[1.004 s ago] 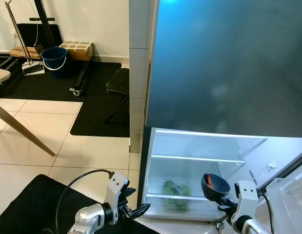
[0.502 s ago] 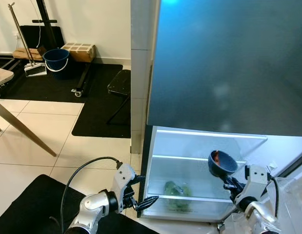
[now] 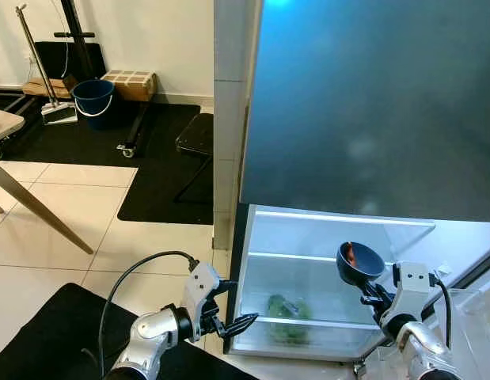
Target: Restocking fridge
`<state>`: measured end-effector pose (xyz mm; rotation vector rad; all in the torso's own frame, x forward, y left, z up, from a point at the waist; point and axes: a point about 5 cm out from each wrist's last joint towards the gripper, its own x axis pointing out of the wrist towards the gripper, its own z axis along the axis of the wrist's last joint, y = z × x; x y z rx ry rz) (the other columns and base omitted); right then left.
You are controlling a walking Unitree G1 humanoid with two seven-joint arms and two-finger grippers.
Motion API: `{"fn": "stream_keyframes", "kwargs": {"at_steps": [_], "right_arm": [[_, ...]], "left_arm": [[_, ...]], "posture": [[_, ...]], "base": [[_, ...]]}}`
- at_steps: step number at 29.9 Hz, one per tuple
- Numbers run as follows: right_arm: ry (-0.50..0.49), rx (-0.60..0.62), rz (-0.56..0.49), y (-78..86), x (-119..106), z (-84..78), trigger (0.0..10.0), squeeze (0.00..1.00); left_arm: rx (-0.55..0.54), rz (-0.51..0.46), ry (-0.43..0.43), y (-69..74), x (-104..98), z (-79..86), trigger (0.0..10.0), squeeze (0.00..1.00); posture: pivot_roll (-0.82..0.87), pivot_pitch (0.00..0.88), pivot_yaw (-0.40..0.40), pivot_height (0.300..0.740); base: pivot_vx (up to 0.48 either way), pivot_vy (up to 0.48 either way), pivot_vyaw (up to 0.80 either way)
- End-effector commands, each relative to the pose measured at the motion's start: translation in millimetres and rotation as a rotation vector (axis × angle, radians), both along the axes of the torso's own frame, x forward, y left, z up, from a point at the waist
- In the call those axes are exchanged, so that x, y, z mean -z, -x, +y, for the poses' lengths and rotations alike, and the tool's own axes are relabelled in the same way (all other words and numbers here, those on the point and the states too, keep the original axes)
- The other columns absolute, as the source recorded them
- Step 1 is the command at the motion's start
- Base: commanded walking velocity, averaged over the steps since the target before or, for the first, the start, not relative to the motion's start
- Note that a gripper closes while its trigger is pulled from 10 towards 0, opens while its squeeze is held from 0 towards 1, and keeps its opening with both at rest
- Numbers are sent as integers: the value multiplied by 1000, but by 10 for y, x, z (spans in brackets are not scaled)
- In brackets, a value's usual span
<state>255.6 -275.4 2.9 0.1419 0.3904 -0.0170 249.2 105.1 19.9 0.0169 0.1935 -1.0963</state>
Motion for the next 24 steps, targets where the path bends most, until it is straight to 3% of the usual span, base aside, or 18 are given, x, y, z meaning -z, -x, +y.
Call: {"fn": "stream_keyframes", "kwargs": {"at_steps": [1,15,24], "right_arm": [[7,0,2,-10,-10,-7,10000,0],[11,9,0,-39,-20,13,10000,0],[4,11,-14,-60,-37,23,10000,0]], "left_arm": [[-1,6,4,28,12,-8,10000,0],[1,2,4,29,2,-14,10000,0],[5,-4,3,24,-10,-21,10000,0]], "posture": [[78,0,-15,685],[82,0,-12,670],[81,0,-12,635]], "base": [[0,0,0],[0,0,0],[0,0,0]]}}
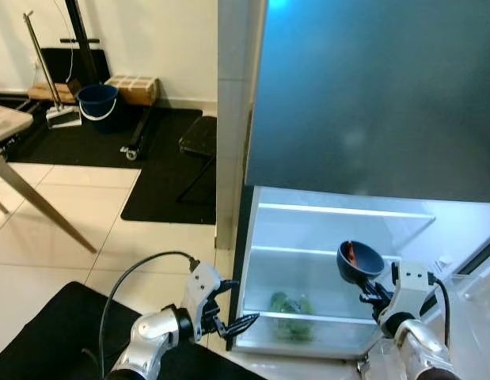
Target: Restocking fridge
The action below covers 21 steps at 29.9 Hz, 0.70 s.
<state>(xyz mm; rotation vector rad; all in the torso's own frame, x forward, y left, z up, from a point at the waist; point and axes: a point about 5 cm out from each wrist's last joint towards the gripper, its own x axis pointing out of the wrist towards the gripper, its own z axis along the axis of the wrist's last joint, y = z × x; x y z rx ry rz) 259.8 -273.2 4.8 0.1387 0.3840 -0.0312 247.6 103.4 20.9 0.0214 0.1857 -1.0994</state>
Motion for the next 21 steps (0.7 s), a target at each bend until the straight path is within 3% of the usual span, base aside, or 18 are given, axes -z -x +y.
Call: {"fn": "stream_keyframes", "kwargs": {"at_steps": [1,21], "right_arm": [[-5,-2,-16,-25,-28,1,10000,0],[19,-19,-9,-67,-53,13,10000,0]], "left_arm": [[1,4,2,4,-2,-6,10000,0],[-3,-24,7,-38,-59,-14,10000,0]], "posture": [[81,0,-14,635],[80,0,-18,622]], "base": [[0,0,0],[0,0,0]]}}
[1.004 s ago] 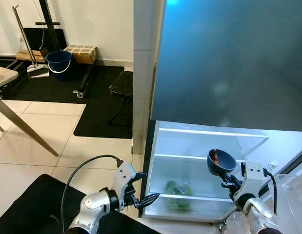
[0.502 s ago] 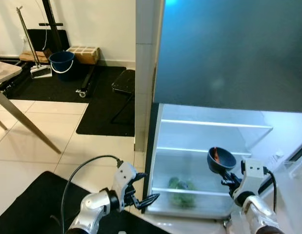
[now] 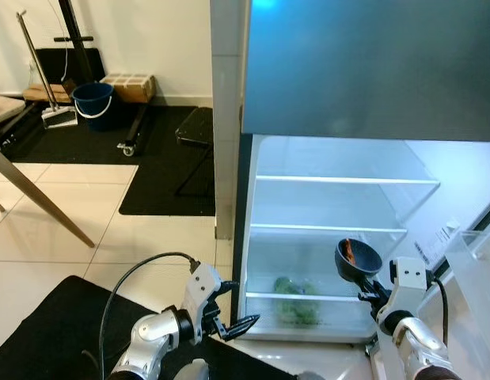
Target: Restocking fridge
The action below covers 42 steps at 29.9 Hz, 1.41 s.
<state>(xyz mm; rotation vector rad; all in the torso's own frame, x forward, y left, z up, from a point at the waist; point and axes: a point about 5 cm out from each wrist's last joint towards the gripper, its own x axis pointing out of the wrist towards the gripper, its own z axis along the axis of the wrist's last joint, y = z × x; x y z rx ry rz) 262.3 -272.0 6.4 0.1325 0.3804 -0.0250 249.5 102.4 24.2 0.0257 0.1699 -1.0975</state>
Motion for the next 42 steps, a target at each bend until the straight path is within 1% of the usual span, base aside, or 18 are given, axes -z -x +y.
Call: {"fn": "stream_keyframes", "kwargs": {"at_steps": [1,3,15,23,27,35,38,42], "right_arm": [[14,-14,-5,-43,-38,2,10000,0],[7,-14,-14,-44,-42,4,10000,0],[2,-17,-33,-62,-64,14,10000,0],[16,-27,-25,-88,-80,17,10000,0],[17,-28,-37,-92,-92,15,10000,0],[18,-15,-72,-114,-150,-30,10000,0],[38,-26,-57,-130,-159,-36,10000,0],[41,-26,-68,-152,-183,-35,10000,0]], "left_arm": [[-2,-11,4,-23,-31,-5,10000,0],[-3,-15,5,-31,-41,-7,10000,0],[-11,-25,7,-43,-58,3,10000,0],[-23,-41,11,-67,-91,14,10000,0],[-43,-58,12,-86,-109,10,10000,0],[-96,-114,16,-156,-185,-3,10000,0],[-117,-134,17,-184,-214,-14,10000,0],[-144,-153,20,-209,-240,-37,10000,0]], "posture": [[81,0,-19,617],[81,0,-19,607],[83,0,-22,607],[82,0,-21,574],[81,0,-18,554],[82,1,-17,554],[82,1,-16,554],[82,0,-15,534]], "base": [[0,0,0],[0,0,0],[0,0,0],[0,0,0],[0,0,0],[0,0,0],[0,0,0],[0,0,0]]}}
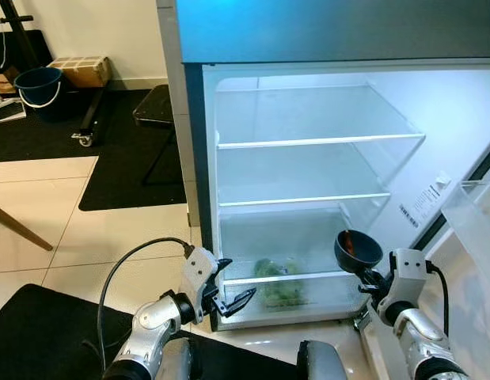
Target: Restocking fridge
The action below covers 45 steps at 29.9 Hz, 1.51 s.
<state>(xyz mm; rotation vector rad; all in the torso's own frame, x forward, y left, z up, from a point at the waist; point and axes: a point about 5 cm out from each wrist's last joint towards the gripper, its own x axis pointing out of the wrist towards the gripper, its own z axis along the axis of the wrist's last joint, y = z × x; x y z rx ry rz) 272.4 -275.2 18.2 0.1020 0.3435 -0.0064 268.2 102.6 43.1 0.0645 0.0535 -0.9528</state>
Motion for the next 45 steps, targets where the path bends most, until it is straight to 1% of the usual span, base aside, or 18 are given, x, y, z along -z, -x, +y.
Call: {"fn": "stream_keyframes", "kwargs": {"at_steps": [1,2,16,21,23,25,28,29,32,36,38,39,41,43,44,45], "right_arm": [[13,-5,-30,-51,-66,-3,10000,0],[10,-6,-39,-58,-75,-1,10000,0],[20,-18,-91,-99,-156,-11,10000,0],[33,-39,-118,-129,-212,-13,10000,0],[52,-69,-140,-147,-257,-15,10000,0],[91,-104,-162,-172,-316,-19,10000,0],[133,-134,-191,-193,-394,-49,10000,0],[152,-156,-224,-215,-475,-73,10000,0],[160,-167,-238,-225,-511,-82,10000,0],[192,-228,-297,-249,-679,-140,10000,0],[202,-243,-304,-250,-706,-147,10000,0],[211,-281,-325,-260,-783,-148,10000,0],[222,-336,-341,-265,-851,-134,10000,0],[226,-352,-344,-266,-869,-128,10000,0],[234,-405,-362,-275,-956,-103,10000,0],[234,-405,-362,-275,-956,-103,10000,0]], "left_arm": [[-2,-32,2,-22,-50,-39,10000,0],[-7,-38,4,-24,-55,-51,10000,0],[-7,-50,39,17,-69,-203,10000,0],[-38,-71,65,-1,-112,-237,10000,0],[-59,-86,82,-22,-149,-245,10000,0],[-95,-102,99,-55,-189,-234,10000,0],[-118,-118,100,-78,-212,-218,10000,0],[-130,-126,112,-96,-241,-213,10000,0],[-133,-127,118,-103,-252,-213,10000,0],[-132,-138,120,-118,-285,-227,10000,0],[-134,-138,122,-119,-288,-229,10000,0],[-134,-138,122,-116,-288,-234,10000,0],[-132,-137,120,-111,-283,-243,10000,0],[-130,-137,119,-110,-281,-247,10000,0],[-127,-140,121,-108,-289,-262,10000,0],[-127,-140,121,-108,-289,-262,10000,0]], "posture": [[82,0,-15,534],[81,2,-15,524],[82,1,-12,524],[82,2,-12,524],[83,3,-12,524],[82,3,-10,524],[82,3,-11,524],[81,6,-10,524],[82,5,-11,524],[83,5,-12,524],[83,5,-12,524],[80,3,-12,524],[80,3,-12,524],[80,3,-12,524],[78,1,-12,524],[78,1,-12,524]], "base": [[0,0,0],[0,0,0],[0,0,0],[0,0,0],[0,0,0],[0,0,0],[0,0,0],[0,0,0],[0,0,0],[0,0,0],[0,0,0],[0,0,0],[0,0,0],[0,0,0],[0,0,0],[0,0,0]]}}
